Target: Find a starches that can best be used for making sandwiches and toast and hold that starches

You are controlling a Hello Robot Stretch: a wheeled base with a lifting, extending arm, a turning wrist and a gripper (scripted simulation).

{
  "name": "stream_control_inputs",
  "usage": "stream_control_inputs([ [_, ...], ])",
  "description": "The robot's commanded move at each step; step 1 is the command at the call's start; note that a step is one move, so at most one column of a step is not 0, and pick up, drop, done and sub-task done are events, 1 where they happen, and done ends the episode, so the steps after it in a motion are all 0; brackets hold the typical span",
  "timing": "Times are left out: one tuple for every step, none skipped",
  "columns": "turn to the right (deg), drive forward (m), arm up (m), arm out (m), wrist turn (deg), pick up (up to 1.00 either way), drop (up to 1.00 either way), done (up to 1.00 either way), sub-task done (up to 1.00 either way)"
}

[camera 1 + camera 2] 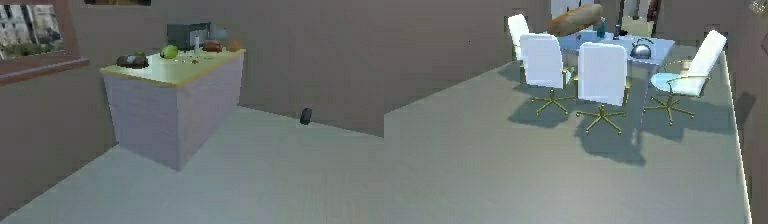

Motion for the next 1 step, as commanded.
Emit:
stream_control_inputs([
  [0.0,1.00,0.00,0.00,0.0,0.00,0.00,0.00,0.00],
])
